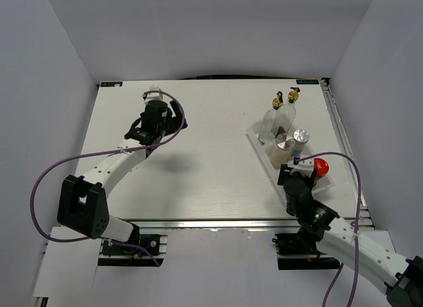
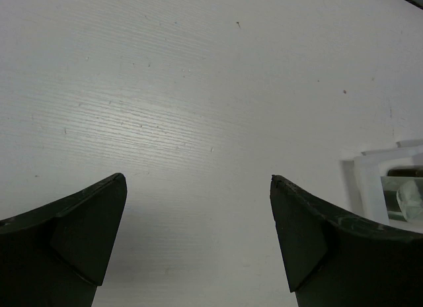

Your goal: Organize the condiment bottles

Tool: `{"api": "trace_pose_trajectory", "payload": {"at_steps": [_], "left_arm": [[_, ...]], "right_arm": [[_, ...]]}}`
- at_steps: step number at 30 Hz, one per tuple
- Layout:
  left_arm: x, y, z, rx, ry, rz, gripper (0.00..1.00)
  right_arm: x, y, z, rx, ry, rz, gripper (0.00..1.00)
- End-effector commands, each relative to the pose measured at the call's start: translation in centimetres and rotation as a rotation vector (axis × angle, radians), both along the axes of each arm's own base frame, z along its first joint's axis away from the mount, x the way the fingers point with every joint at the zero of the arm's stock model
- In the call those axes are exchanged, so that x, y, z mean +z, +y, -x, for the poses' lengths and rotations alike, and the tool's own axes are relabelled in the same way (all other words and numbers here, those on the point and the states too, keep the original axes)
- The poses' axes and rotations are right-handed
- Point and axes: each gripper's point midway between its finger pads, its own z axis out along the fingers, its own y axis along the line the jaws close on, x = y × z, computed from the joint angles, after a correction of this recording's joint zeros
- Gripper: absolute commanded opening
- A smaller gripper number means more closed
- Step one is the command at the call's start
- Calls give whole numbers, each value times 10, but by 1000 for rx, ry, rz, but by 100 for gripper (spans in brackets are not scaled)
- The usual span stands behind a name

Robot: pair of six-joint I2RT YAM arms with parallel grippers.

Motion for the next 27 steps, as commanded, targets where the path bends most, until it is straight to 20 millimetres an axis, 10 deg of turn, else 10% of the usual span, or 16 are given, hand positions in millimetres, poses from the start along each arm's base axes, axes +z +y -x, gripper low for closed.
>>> {"api": "trace_pose_trajectory", "payload": {"at_steps": [1, 10, 27], "left_arm": [[13, -3, -3, -20, -38, 24, 98], [20, -7, -6, -39, -54, 31, 98], [13, -7, -6, -38, -45, 26, 98]], "right_arm": [[38, 5, -14, -11, -211, -92, 53], [4, -5, -16, -30, -153, 124, 55], [4, 1, -7, 37, -276, -77, 69]]}}
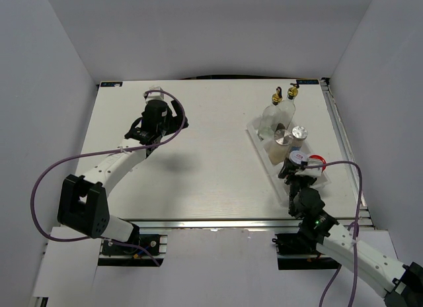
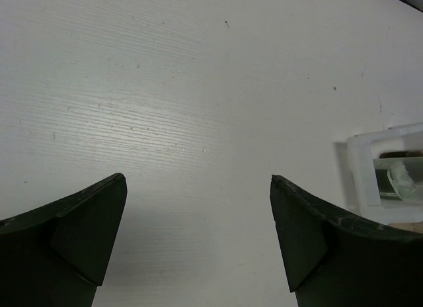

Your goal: Organize the condiment bottles

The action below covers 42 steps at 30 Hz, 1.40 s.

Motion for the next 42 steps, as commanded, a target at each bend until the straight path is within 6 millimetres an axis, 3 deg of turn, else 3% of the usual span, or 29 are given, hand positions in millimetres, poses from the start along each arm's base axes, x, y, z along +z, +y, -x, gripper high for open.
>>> {"api": "trace_pose_trajectory", "payload": {"at_steps": [1, 13, 33, 36, 40, 42], "left_arm": [[11, -1, -4, -6, -33, 11, 98], [15, 1, -3, 2, -47, 15, 98], [13, 5, -1, 11, -44, 1, 98], [13, 6, -1, 14, -43, -5, 98], [12, 10, 0, 32, -38, -19, 98], [12, 15, 0, 51, -38, -33, 98]], "right_arm": [[-42, -6, 6, -4, 27, 9, 69], [-65, -10, 6, -36, 108, 87, 71], [-70, -1, 5, 19, 114, 88, 76], [-58, 3, 2, 22, 128, 103, 89], [-8, 17, -8, 33, 76, -14, 89], [-4, 17, -8, 16, 98, -50, 89]]}}
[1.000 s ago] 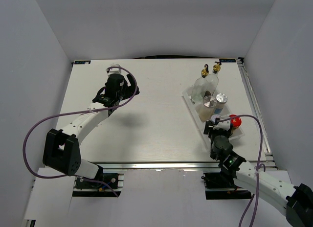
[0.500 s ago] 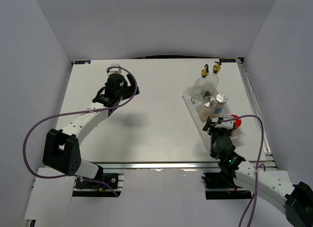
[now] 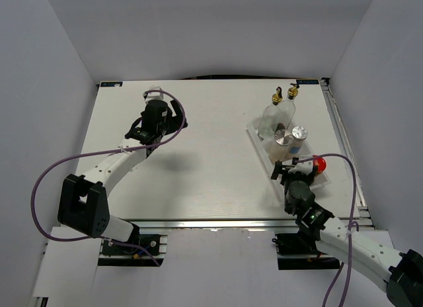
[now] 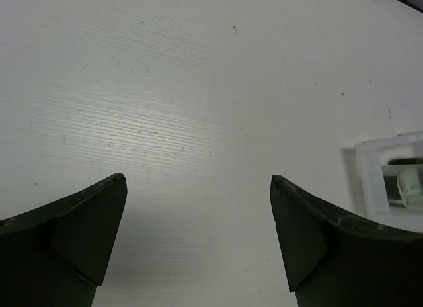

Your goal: Organize the condiment bottles

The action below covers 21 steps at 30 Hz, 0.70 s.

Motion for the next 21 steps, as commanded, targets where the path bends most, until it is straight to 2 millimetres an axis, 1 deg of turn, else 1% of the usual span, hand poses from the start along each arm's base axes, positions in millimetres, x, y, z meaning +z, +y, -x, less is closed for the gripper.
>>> {"api": "trace_pose_trajectory", "payload": {"at_steps": [1, 2, 3, 4, 5, 6, 7, 8, 9, 10, 11, 12, 13, 14, 15, 16, 18, 19, 20, 21], "left_arm": [[14, 13, 3, 39, -34, -23, 98], [15, 14, 3, 45, -37, -27, 98], [16, 16, 4, 50, -40, -32, 98], [17, 19, 4, 60, -44, -39, 98], [17, 21, 4, 68, -44, -45, 98], [16, 22, 5, 74, -37, -52, 98], [17, 27, 5, 92, -41, -62, 98], [18, 30, 6, 105, -42, -68, 98], [18, 33, 7, 117, -37, -78, 98], [20, 35, 8, 127, -42, -82, 98], [21, 39, 8, 144, -47, -91, 98], [21, 42, 9, 152, -45, -97, 98], [22, 43, 9, 157, -48, -101, 98], [24, 48, 10, 171, -51, -107, 98], [24, 50, 11, 177, -52, -109, 98], [25, 51, 11, 181, -55, -110, 98], [27, 54, 12, 192, -59, -113, 98], [26, 55, 12, 194, -58, -116, 98], [26, 56, 13, 196, -50, -123, 98], [27, 57, 13, 204, -51, -128, 98]], "right_arm": [[42, 2, -4, -51, -37, -139, 89], [48, 2, -5, -58, -40, -167, 89], [51, 2, -4, -61, -29, -158, 89], [67, 3, -5, -59, -45, -176, 90], [73, 4, -5, -62, -39, -208, 89], [66, 2, -1, -70, 19, -176, 89], [71, 2, 0, -75, 31, -197, 89], [88, 2, 1, -79, 27, -232, 89], [93, 1, 3, -90, 33, -270, 89], [87, -7, 8, -121, 75, -239, 89], [106, -16, 11, -171, 59, -275, 89], [107, -21, 13, -218, 69, -332, 89], [100, -38, 20, -283, 119, -282, 90], [105, -45, 21, -311, 118, -287, 89], [113, -49, 19, -323, 126, -271, 89], [115, -57, 15, -344, 147, -274, 89], [122, -64, 5, -372, 163, -261, 89], [122, -76, 0, -403, 179, -229, 89], [125, -77, -8, -404, 174, -233, 89], [118, -79, -19, -407, 218, -207, 90]]}}
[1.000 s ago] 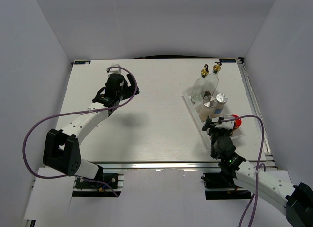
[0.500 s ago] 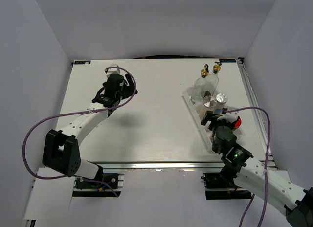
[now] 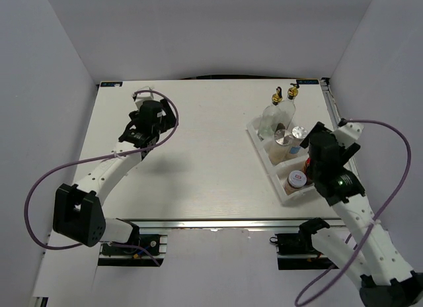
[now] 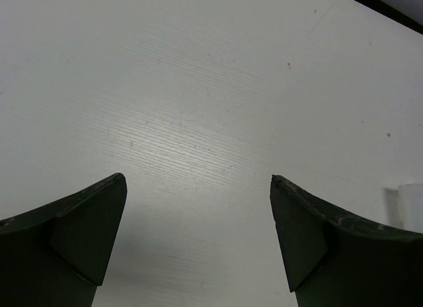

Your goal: Organize the condiment bottles

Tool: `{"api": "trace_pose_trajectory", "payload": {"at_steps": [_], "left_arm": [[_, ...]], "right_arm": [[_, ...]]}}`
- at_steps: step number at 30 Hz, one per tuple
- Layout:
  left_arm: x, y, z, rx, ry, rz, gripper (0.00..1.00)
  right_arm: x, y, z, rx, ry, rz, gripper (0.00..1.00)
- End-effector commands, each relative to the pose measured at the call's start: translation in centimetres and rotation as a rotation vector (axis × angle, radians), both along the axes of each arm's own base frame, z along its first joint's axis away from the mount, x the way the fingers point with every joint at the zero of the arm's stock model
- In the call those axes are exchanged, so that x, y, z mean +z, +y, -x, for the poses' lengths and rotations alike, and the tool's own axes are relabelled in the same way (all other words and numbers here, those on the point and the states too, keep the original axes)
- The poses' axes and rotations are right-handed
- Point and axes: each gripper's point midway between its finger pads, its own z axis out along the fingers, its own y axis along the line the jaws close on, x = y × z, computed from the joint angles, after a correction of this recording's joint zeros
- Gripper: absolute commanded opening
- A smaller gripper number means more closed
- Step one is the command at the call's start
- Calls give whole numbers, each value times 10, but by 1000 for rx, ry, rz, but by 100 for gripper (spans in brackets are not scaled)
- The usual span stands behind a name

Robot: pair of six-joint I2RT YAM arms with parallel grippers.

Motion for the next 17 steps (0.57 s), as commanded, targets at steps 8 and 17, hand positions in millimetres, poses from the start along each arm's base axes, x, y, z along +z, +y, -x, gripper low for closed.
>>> {"api": "trace_pose_trajectory", "payload": {"at_steps": [8, 17], "left_arm": [[22, 33, 15, 97, -49, -55, 98], [28, 39, 18, 119, -68, -52, 98]], "right_arm": [[-22, -54, -73, -18, 146, -129, 90], [-9, -54, -69, -4, 32, -106, 89]]}}
